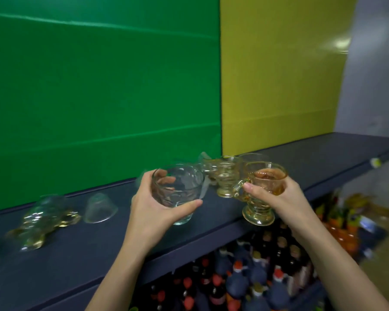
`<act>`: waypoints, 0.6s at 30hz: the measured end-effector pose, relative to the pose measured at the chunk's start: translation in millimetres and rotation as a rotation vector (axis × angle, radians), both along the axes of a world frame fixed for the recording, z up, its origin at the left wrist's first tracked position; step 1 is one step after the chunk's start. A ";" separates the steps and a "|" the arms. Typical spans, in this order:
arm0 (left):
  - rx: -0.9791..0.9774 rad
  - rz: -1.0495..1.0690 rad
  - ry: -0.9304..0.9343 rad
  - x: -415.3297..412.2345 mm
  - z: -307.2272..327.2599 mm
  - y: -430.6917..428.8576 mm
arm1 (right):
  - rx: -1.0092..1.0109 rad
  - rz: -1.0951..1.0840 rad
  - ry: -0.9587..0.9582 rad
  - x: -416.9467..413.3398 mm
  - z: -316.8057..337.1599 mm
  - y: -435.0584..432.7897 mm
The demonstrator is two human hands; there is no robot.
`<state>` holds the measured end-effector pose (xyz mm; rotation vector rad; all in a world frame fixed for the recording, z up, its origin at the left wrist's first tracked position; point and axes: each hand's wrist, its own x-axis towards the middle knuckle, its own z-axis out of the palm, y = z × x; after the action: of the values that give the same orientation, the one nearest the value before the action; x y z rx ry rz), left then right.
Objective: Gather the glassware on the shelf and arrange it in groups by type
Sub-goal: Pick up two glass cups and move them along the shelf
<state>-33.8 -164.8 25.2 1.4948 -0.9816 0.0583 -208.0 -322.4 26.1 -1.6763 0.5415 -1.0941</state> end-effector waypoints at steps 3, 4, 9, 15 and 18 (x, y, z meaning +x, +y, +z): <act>0.003 -0.054 -0.002 -31.5 -3.7 -46.2 | 0.000 -0.071 0.016 -40.5 -3.0 -34.0; -0.002 -0.069 0.004 -42.6 -4.9 -61.9 | 0.005 -0.087 0.019 -54.2 -2.9 -45.4; -0.011 -0.123 0.031 -100.7 -11.0 -137.7 | 0.006 -0.121 0.031 -119.9 -0.3 -102.8; -0.014 -0.129 0.040 -164.6 -20.7 -212.8 | -0.016 -0.151 0.066 -180.9 -6.4 -172.1; -0.005 -0.128 0.036 -186.6 -20.4 -244.7 | -0.018 -0.168 0.092 -199.6 -8.4 -205.9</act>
<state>-220.4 -409.5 4.7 1.4201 -1.0455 -0.0578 -407.6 -528.3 17.7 -1.7271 0.7454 -1.1482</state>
